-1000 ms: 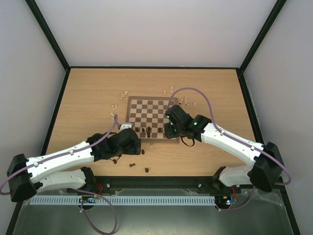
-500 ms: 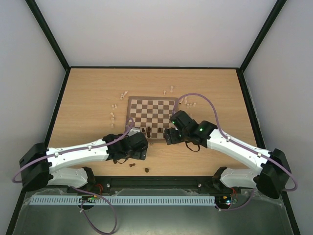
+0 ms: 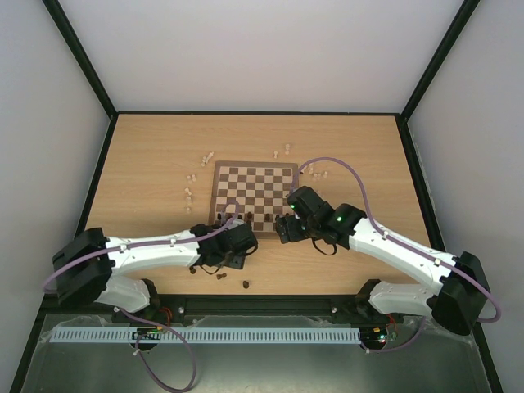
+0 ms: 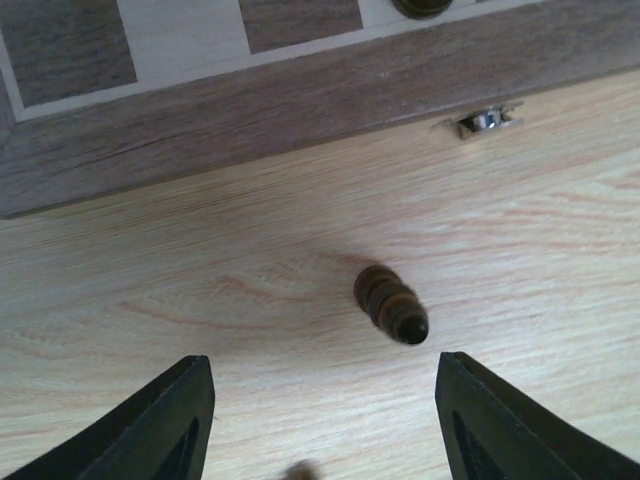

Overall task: Set up the chess pieces on the board
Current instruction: Pick up the chess piece at the center of the board.

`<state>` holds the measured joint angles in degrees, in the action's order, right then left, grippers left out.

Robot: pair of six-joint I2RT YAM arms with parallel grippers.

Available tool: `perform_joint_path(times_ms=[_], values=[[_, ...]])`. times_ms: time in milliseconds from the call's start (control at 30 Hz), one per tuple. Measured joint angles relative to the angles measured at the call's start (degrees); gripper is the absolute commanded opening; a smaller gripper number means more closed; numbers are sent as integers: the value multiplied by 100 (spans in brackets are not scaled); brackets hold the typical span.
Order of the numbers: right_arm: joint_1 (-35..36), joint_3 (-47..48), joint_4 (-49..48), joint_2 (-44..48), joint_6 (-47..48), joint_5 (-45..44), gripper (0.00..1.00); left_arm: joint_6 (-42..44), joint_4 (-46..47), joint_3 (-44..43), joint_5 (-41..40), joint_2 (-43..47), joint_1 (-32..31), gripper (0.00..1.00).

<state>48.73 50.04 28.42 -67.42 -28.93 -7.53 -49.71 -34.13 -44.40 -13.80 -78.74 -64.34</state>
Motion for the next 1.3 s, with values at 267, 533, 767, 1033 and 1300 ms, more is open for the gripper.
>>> perform_joint_path(times_ms=[267,533,767,1033,1300], values=[[0,-9,-4,17,0,0,85,160,186,-238,11,-409,0,37],[0,-13,-2,55,0,0,85,249,343,-284,28,-616,0,14],[0,-24,-4,57,0,0,85,262,382,-293,31,-632,0,6],[0,-46,-4,57,0,-2,85,260,341,-313,26,-632,0,5],[2,-46,-4,63,0,-2,85,269,11,-551,-81,-348,50,6]])
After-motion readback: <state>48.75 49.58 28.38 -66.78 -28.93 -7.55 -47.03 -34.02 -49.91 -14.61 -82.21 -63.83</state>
